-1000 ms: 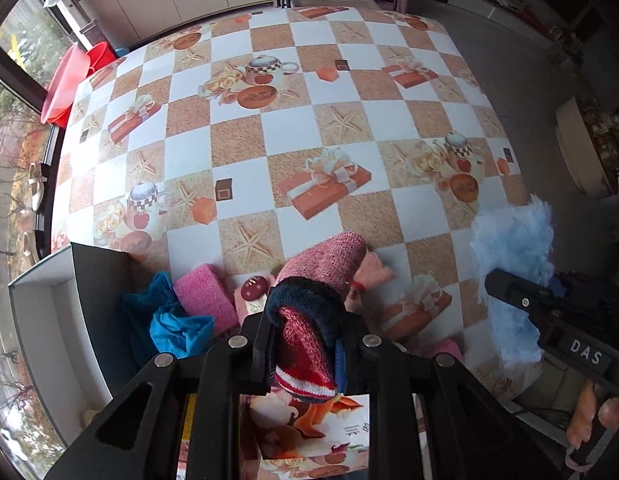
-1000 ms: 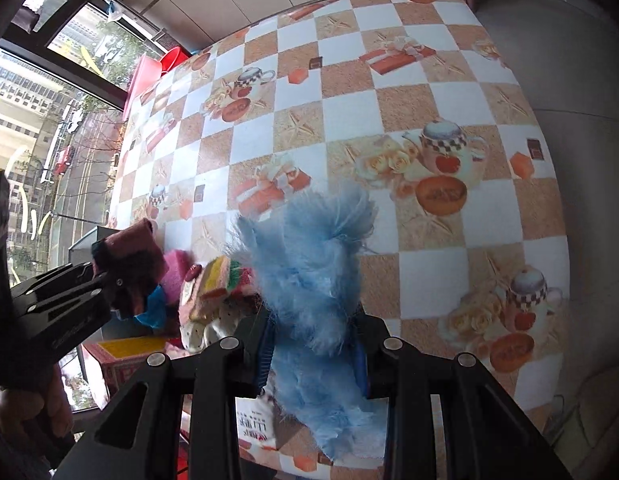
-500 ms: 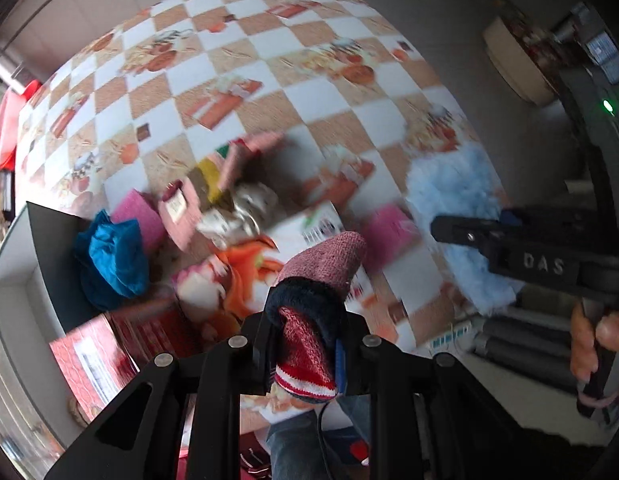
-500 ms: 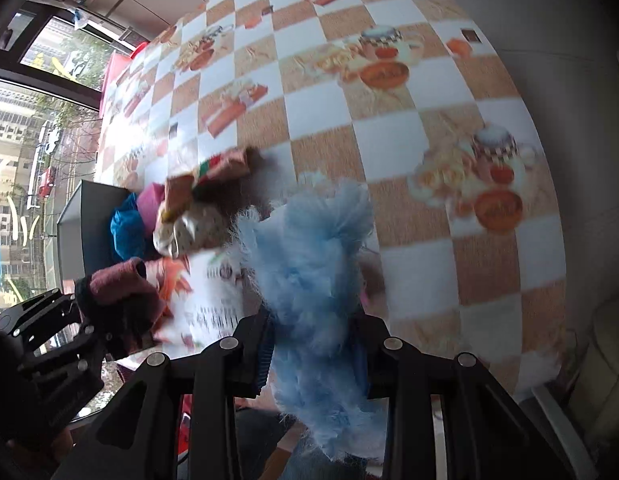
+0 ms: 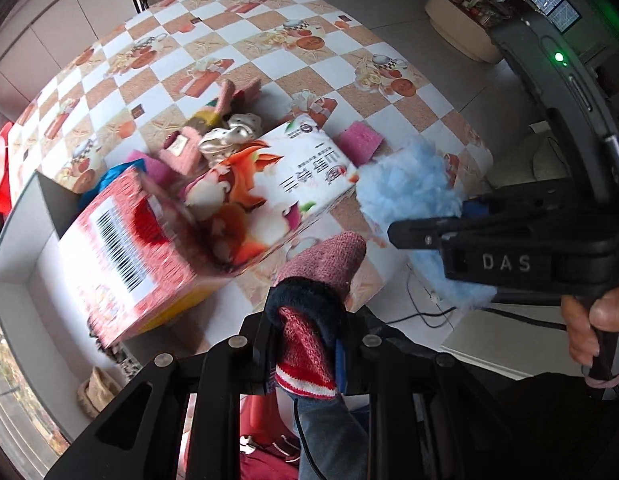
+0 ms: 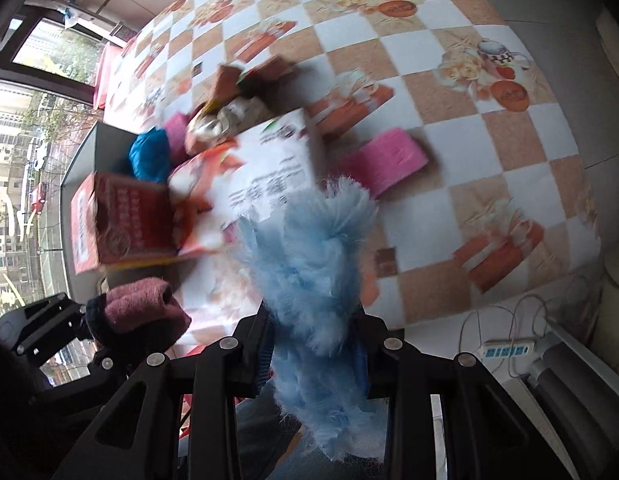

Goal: Organize soft objects
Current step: 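Carry the knit hat and blue boa in both tools over the white box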

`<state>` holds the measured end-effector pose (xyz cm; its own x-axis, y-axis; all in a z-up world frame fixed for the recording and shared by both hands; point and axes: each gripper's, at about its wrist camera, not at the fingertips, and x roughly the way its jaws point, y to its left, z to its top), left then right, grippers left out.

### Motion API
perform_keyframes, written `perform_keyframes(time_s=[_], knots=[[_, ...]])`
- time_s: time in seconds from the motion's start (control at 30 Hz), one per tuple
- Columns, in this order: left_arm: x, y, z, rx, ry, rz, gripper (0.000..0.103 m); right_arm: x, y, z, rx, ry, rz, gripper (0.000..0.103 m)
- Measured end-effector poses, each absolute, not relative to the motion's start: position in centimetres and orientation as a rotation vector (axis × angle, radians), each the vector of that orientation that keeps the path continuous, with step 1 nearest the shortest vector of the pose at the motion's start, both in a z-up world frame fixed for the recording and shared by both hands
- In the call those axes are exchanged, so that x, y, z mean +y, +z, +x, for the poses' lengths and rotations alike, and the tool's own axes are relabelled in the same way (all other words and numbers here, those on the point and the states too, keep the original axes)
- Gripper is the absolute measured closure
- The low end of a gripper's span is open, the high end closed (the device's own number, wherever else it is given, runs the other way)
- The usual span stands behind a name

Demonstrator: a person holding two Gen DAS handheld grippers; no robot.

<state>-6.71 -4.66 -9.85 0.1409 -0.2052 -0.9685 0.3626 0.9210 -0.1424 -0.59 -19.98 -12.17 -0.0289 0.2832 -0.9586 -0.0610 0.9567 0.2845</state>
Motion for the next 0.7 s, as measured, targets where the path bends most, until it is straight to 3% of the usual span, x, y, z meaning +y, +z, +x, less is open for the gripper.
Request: perform_keyframes(time_s=[0.7], knots=[[14.9, -7.9, -14.2, 1.251, 0.021, -0.171, 0.079, -0.9, -7.5, -7.0, 1.466, 0.644, -0.176, 0.069]])
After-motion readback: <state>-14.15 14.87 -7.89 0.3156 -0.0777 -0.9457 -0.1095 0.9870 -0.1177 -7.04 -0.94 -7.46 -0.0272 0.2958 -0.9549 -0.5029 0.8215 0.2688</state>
